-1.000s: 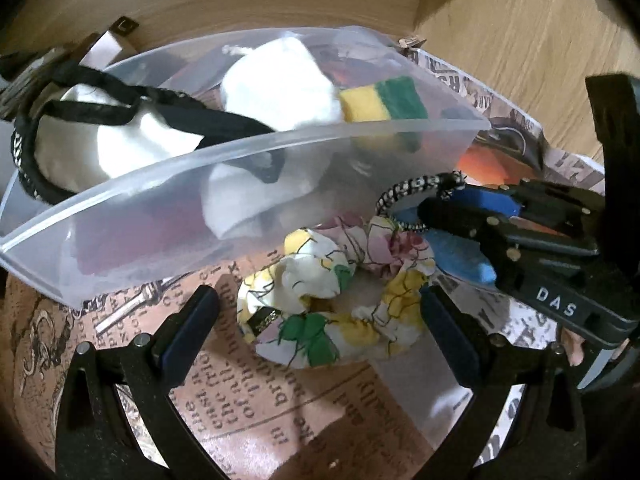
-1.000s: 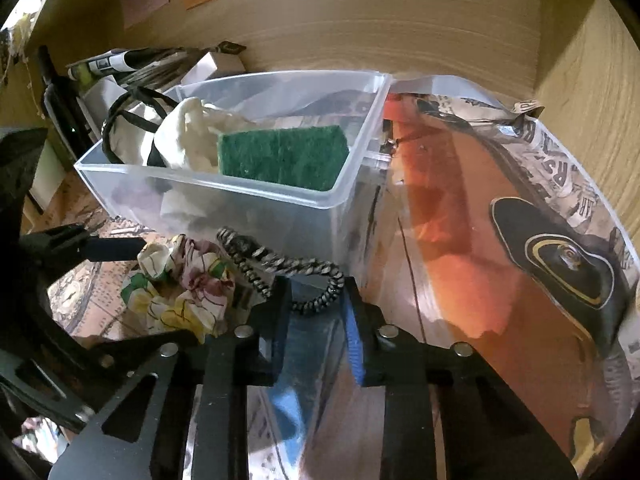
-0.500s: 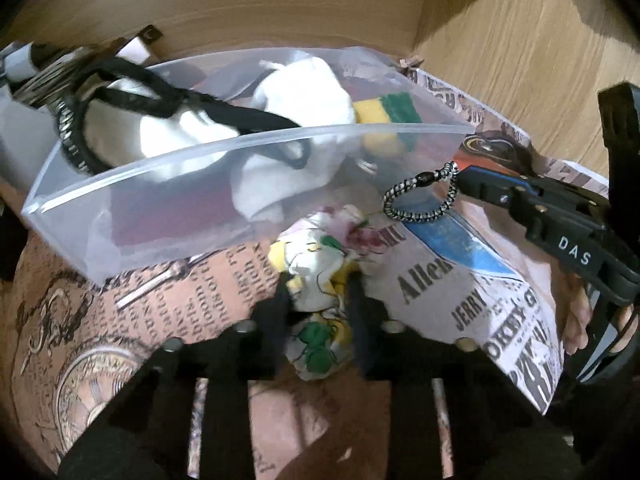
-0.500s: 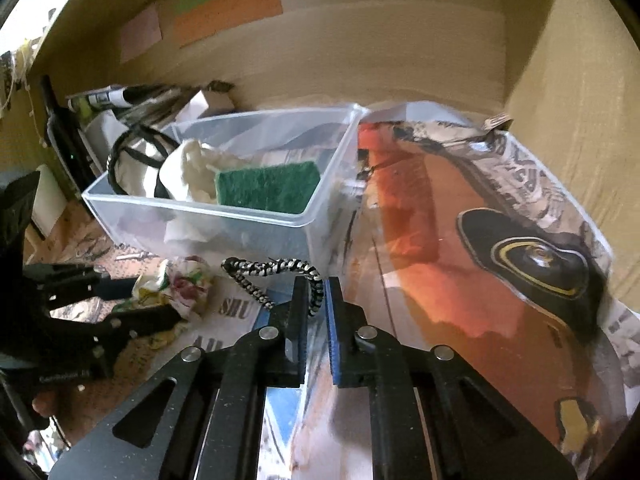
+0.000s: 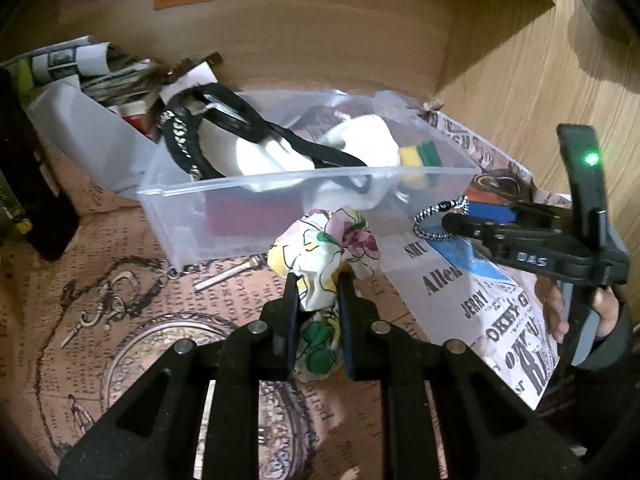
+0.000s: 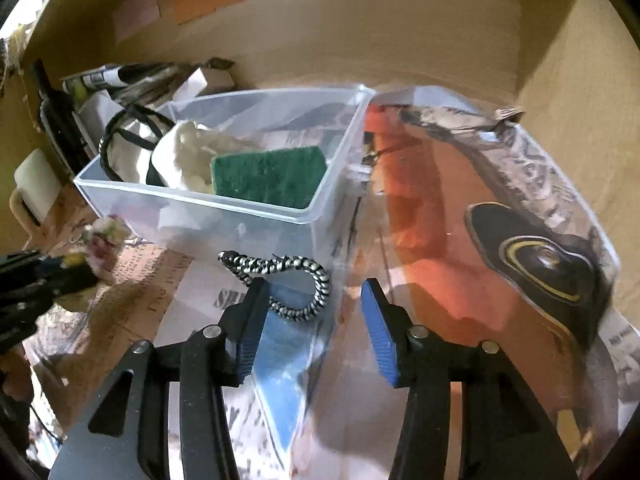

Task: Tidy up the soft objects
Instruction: 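Grasp the floral scrunchie with the left tool while the right tool grasps the beaded bracelet, then drop the scrunchie and bracelet into the box by opening both tools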

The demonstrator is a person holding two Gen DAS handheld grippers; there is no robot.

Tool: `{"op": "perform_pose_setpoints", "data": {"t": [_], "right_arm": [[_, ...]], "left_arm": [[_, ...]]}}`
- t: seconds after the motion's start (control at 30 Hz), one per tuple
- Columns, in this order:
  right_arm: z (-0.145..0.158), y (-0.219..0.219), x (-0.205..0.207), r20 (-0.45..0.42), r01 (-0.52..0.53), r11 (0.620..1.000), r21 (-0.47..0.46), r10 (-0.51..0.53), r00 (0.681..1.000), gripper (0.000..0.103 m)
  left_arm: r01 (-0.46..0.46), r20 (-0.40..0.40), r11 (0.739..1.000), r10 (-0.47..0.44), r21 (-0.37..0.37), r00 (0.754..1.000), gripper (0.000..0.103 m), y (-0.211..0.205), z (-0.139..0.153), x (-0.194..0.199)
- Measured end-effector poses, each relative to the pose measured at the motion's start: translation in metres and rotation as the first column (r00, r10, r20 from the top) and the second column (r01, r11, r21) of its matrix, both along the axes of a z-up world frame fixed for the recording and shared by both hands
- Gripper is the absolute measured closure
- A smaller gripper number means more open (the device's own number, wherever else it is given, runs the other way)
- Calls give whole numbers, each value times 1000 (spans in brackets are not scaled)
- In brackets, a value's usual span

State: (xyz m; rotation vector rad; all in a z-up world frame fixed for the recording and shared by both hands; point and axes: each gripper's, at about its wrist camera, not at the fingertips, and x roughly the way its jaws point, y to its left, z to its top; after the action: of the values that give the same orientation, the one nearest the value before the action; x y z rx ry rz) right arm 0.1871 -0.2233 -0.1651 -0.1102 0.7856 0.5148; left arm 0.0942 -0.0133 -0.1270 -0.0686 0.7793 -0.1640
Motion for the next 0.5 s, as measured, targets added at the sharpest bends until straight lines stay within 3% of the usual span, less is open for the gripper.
{"op": "perform_pose_setpoints", "data": {"t": [0.03,0.07,0.23,0.5], "right_arm": [[-2,2,1,-2,-6,1000,-12,6,1000,92],[-5,4,1,-14,-18,1000,-15,18,1000,95],[6,1,-17,85,26,999,-29,-23,996,96],[50,-6,-40,189,15,999,51,-24,982,96]], "left_arm": [[-1,5,1000,1,-1,1000,86,6,2,-4],[-4,10,1000,4,-2,1000,86,8,3,-5],[-20,58,1000,19,5,998,86,15,18,-15],[-64,159,998,60,22,985,86,20,54,-9]]}}
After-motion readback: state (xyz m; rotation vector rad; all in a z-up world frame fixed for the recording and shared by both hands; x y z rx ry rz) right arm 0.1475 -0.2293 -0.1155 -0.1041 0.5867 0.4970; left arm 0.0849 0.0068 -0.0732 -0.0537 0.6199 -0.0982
